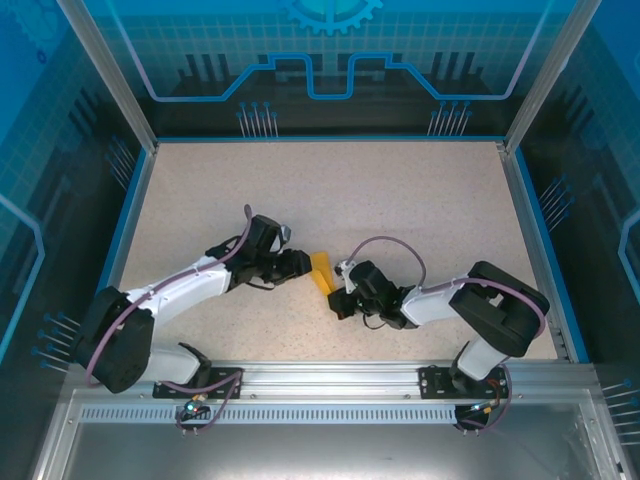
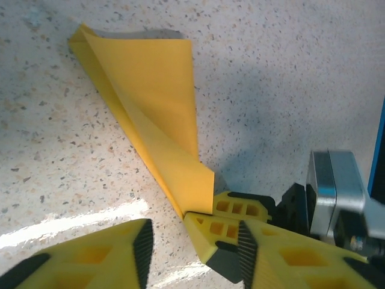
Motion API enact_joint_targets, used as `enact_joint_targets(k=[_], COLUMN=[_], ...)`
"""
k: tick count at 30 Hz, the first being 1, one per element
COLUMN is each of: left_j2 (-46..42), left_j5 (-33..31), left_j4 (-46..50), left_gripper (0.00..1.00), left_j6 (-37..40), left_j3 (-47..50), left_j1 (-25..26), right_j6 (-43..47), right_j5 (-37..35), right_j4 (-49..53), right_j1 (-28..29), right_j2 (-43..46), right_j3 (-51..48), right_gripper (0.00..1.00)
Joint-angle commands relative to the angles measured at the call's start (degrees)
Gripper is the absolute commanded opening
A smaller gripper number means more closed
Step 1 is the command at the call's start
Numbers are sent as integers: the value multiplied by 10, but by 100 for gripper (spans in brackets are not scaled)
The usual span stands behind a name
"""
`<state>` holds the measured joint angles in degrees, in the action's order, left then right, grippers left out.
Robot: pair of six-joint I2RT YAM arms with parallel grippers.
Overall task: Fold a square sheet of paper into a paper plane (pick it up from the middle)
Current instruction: Fold the wing for the fifth time at the center of the table.
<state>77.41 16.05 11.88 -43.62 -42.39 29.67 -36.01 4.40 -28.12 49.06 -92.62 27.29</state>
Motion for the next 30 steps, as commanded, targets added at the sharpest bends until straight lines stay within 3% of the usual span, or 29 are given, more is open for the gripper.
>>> enact_joint_targets(k=[1,7,14,30], left_j2=[-5,54,108,208], left_j5=[32,118,163,168], left_j4=[-54,-134,-207,-255], left_gripper=[41,35,35,36], left_j6=[1,3,-9,4], left_j3=[23,28,23,8], left_j1=[-2,-2,-1,8], right_j6=[-49,-83,-108,-141], right_j5=[73,125,130,131], right_j4=[-43,-17,8,-4], right_j1=[-21,-47,-65,-67], right_j2=[-19,-34,-33,-62], right_j3=[-6,9,6,2], right_gripper=[6,7,7,10])
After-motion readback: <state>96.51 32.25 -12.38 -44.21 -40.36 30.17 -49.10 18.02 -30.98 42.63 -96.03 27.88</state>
